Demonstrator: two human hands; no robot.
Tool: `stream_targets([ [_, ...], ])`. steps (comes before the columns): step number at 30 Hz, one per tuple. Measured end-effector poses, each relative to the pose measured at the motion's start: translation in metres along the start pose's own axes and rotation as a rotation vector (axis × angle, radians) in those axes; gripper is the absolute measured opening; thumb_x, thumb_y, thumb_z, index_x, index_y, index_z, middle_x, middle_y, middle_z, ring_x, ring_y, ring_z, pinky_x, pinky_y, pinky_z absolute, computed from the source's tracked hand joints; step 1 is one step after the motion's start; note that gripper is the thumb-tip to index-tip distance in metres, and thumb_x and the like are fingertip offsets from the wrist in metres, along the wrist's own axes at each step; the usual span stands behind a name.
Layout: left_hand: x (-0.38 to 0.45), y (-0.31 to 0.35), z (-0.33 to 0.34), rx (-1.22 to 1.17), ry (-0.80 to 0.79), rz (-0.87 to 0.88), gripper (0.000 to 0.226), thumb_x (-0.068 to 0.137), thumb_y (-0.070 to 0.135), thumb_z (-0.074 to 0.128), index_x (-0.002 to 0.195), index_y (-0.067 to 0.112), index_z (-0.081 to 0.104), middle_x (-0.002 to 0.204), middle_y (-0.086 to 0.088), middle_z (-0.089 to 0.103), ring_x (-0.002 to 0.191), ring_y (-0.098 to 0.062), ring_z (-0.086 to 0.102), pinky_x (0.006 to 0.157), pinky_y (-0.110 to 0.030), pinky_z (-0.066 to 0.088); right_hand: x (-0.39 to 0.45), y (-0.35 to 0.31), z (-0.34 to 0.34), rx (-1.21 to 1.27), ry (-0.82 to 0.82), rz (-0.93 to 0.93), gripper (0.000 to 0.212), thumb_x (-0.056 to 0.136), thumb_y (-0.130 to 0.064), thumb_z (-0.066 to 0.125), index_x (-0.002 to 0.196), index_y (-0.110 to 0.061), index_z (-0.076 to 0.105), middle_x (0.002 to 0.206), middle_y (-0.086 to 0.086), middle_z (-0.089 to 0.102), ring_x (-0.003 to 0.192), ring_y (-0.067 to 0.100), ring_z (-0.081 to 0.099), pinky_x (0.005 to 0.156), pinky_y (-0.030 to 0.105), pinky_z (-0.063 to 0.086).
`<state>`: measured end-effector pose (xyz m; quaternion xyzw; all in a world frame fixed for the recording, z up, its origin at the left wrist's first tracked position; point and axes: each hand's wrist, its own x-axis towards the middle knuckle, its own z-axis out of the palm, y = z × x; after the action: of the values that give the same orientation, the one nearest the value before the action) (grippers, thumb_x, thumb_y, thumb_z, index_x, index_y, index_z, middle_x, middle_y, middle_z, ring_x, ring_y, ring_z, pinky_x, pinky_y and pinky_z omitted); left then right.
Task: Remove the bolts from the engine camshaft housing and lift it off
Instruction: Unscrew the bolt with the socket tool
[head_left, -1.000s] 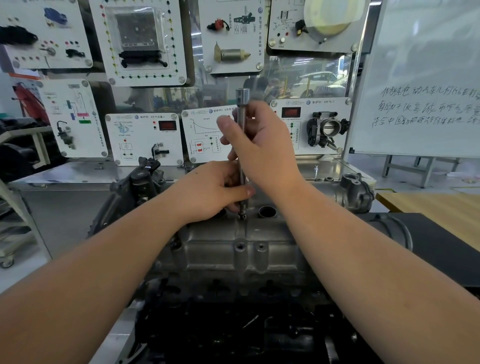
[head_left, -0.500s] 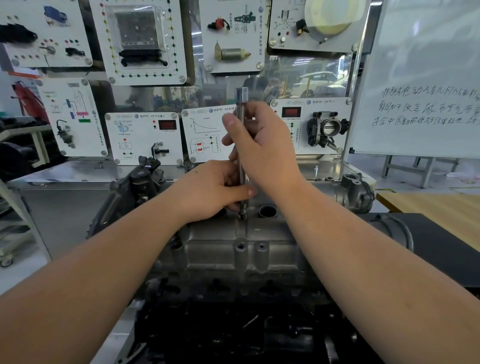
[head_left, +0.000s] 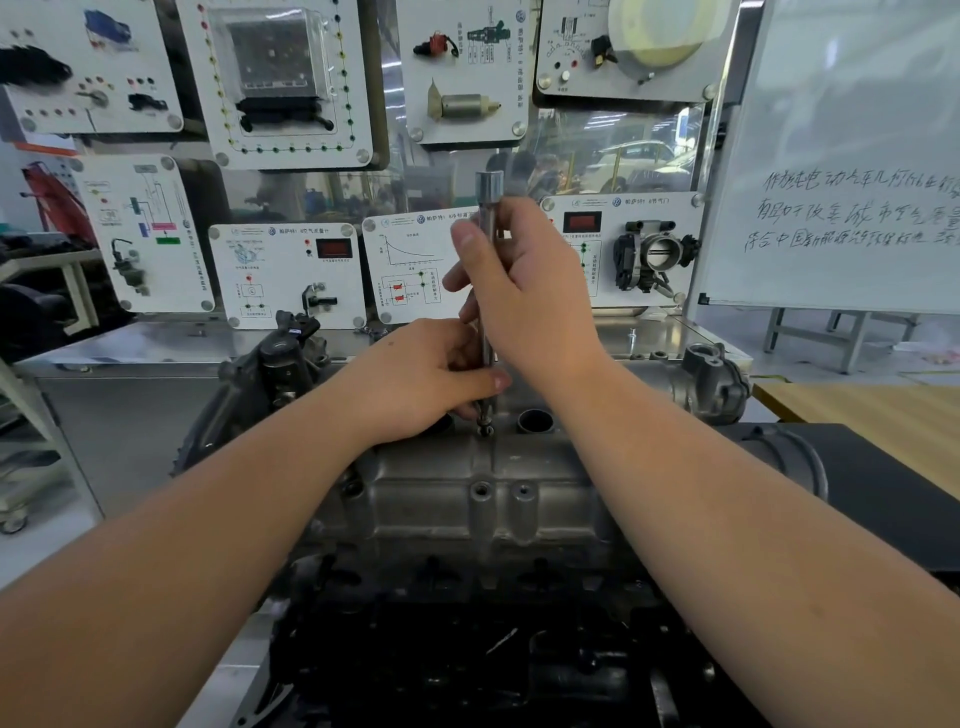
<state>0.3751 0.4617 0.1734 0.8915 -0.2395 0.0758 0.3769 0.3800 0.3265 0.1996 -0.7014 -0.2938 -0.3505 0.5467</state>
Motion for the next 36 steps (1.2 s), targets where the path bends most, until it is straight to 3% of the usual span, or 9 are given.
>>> stream_targets([
  [3, -0.0008, -0.0006, 0.0001, -0.06, -0.013, 0.012, 0.004, 0.098, 0.021, 0.064, 0.101, 0.022, 0.067, 0.095, 0.005, 0.075, 0.076, 0.0, 0.073, 0.056, -0.009, 0.049, -0.0001, -0.0017, 0.0002, 0.035, 0.006, 0.037, 0.018, 0.104, -0.029, 0.05, 0.088, -0.028, 0.056, 0.074, -0.004, 0.072, 0.052, 0.009, 0.062, 0.05, 0.019, 0.048],
  [5, -0.0017, 0.0005, 0.0, -0.066, -0.027, 0.017, 0.016, 0.1, 0.016, 0.062, 0.096, 0.031, 0.066, 0.096, 0.009, 0.075, 0.078, 0.0, 0.073, 0.056, -0.007, 0.049, 0.0003, -0.0015, 0.0013, 0.032, -0.04, 0.047, 0.023, 0.106, -0.029, 0.045, 0.09, -0.021, 0.061, 0.074, -0.003, 0.072, 0.052, 0.012, 0.063, 0.052, 0.024, 0.051],
  [8, -0.0016, -0.0003, -0.0013, -0.036, -0.02, 0.002, 0.005, 0.098, 0.02, 0.064, 0.097, 0.025, 0.067, 0.09, 0.008, 0.076, 0.077, -0.005, 0.075, 0.056, -0.009, 0.049, 0.0007, -0.0009, 0.0018, 0.04, -0.077, 0.05, 0.025, 0.106, -0.031, 0.042, 0.093, -0.021, 0.061, 0.072, -0.003, 0.072, 0.053, 0.012, 0.063, 0.056, 0.031, 0.055],
  [14, 0.0, 0.0023, -0.0005, 0.012, -0.003, -0.01, 0.032, 0.092, 0.035, 0.071, 0.106, 0.007, 0.067, 0.092, -0.008, 0.076, 0.075, -0.008, 0.075, 0.078, -0.038, 0.06, 0.0006, -0.0001, -0.0006, 0.02, 0.006, 0.005, 0.01, 0.1, -0.033, 0.058, 0.092, -0.033, 0.052, 0.071, -0.006, 0.071, 0.055, 0.005, 0.063, 0.055, 0.024, 0.052],
  [18, -0.0013, 0.0004, -0.0003, -0.023, -0.037, 0.013, 0.002, 0.098, 0.026, 0.065, 0.098, 0.027, 0.067, 0.085, 0.017, 0.075, 0.077, 0.001, 0.073, 0.059, -0.014, 0.053, 0.0005, -0.0006, 0.0006, 0.041, 0.016, 0.065, 0.023, 0.105, -0.03, 0.048, 0.089, -0.018, 0.061, 0.073, -0.003, 0.072, 0.052, 0.009, 0.063, 0.05, 0.016, 0.045],
  [20, -0.002, 0.0015, -0.0003, -0.035, -0.047, 0.028, 0.013, 0.1, 0.019, 0.063, 0.095, 0.031, 0.065, 0.084, 0.025, 0.073, 0.078, 0.003, 0.071, 0.056, -0.007, 0.049, 0.0007, 0.0011, 0.0013, 0.054, -0.009, 0.084, 0.032, 0.106, -0.031, 0.046, 0.091, -0.008, 0.063, 0.074, -0.001, 0.072, 0.052, 0.012, 0.063, 0.052, 0.021, 0.048],
  [27, -0.0008, 0.0009, 0.0004, 0.015, 0.01, 0.005, 0.01, 0.094, 0.034, 0.07, 0.095, 0.026, 0.064, 0.083, 0.012, 0.075, 0.071, -0.006, 0.075, 0.059, -0.019, 0.051, 0.0008, 0.0029, 0.001, 0.01, 0.003, 0.039, 0.009, 0.099, -0.037, 0.06, 0.097, -0.029, 0.056, 0.074, -0.005, 0.072, 0.057, 0.0, 0.064, 0.06, 0.028, 0.053],
  [33, -0.0027, 0.0039, -0.0001, -0.041, -0.019, 0.005, 0.01, 0.1, 0.022, 0.062, 0.1, 0.032, 0.065, 0.1, 0.007, 0.075, 0.078, -0.002, 0.074, 0.057, -0.011, 0.051, 0.0011, 0.0016, 0.0024, 0.004, 0.0, 0.044, 0.021, 0.105, -0.025, 0.048, 0.086, -0.023, 0.057, 0.077, -0.003, 0.072, 0.053, 0.011, 0.064, 0.051, 0.018, 0.047],
  [36, -0.0032, 0.0046, -0.0014, 0.033, -0.032, -0.001, 0.01, 0.101, 0.021, 0.058, 0.105, 0.024, 0.067, 0.097, 0.007, 0.076, 0.078, -0.004, 0.074, 0.062, -0.019, 0.053, 0.0009, 0.0025, 0.0029, -0.006, -0.022, 0.059, 0.022, 0.107, -0.026, 0.044, 0.092, -0.018, 0.059, 0.076, -0.004, 0.071, 0.053, 0.013, 0.065, 0.051, 0.022, 0.049],
])
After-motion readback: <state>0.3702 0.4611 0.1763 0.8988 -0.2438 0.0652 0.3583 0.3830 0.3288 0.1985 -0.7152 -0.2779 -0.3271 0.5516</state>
